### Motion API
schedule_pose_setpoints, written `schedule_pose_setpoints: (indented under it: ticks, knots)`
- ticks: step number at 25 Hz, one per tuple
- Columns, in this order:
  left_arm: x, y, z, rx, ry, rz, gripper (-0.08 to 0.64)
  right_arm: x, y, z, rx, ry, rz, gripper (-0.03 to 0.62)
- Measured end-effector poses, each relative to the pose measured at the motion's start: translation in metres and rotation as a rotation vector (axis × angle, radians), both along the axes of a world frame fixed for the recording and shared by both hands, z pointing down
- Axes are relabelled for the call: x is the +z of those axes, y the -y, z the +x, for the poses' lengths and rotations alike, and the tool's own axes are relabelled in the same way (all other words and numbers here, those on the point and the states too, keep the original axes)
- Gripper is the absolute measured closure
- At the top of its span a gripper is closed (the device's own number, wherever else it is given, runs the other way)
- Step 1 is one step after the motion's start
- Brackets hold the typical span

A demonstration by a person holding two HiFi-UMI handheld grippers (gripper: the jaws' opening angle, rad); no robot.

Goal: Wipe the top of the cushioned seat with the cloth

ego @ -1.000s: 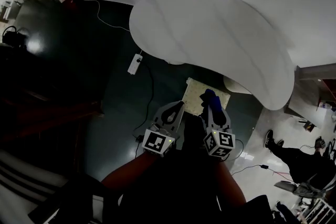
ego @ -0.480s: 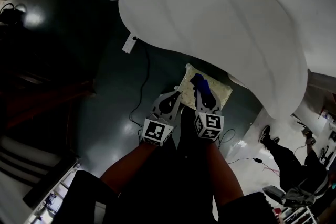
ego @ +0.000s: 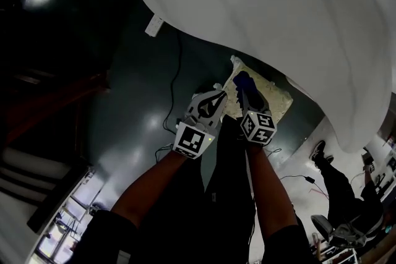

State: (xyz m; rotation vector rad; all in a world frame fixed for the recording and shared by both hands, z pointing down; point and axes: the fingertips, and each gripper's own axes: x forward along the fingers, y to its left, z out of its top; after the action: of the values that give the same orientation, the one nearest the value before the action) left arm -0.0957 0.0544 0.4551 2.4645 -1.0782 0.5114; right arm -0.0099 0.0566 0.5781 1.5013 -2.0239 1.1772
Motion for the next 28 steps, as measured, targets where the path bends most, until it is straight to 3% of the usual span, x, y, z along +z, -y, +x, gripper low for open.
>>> schedule_pose_setpoints:
  ticks: [2,7,14,19,23,28]
  knots:
    - [0.014,-0.002,0.004,0.033,0.016,0.007,0.541,0.023,0.005,-0.002,0.000,0.000,-0.016,0.465]
    - [0.051,0.000,-0.007,-0.030,-0.012,-0.073,0.541,0.063,0.017,0.000,0.023,0.007,-0.049,0.465]
    - [0.081,-0.003,-0.006,-0.021,-0.048,-0.169,0.541,0.112,0.018,-0.004,0.042,0.050,-0.147,0.463]
    - [0.089,0.004,0.002,-0.018,-0.057,-0.179,0.541,0.135,0.022,0.002,0.095,0.056,-0.221,0.463]
    - [0.096,0.001,0.008,-0.001,-0.047,-0.192,0.541,0.155,0.022,0.000,0.067,0.050,-0.239,0.463]
    - [0.093,-0.009,0.011,0.043,-0.043,-0.195,0.541,0.143,0.030,-0.005,0.083,0.026,-0.265,0.463]
